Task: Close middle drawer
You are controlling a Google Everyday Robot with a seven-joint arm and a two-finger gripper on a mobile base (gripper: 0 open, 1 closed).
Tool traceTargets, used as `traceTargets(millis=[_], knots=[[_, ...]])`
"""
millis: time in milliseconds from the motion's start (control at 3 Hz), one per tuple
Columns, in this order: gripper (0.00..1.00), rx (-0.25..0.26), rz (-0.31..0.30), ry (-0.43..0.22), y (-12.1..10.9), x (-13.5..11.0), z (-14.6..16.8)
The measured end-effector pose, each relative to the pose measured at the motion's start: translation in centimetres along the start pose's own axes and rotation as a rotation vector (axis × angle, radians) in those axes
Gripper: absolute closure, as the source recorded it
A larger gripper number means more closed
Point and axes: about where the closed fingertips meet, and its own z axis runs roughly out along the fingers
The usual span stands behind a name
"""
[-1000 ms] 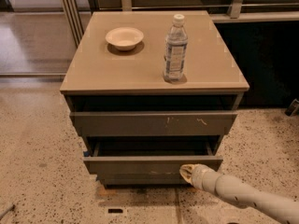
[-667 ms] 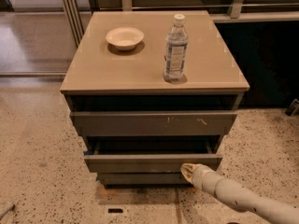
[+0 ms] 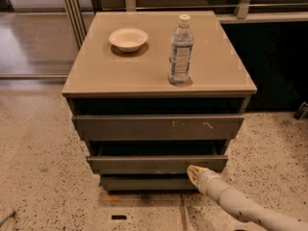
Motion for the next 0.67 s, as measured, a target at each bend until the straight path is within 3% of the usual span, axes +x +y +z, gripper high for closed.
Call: traceTargets(millis=[667], knots=[[1.00,0.067,0.010,0.014,-1.5,0.8,1.8]])
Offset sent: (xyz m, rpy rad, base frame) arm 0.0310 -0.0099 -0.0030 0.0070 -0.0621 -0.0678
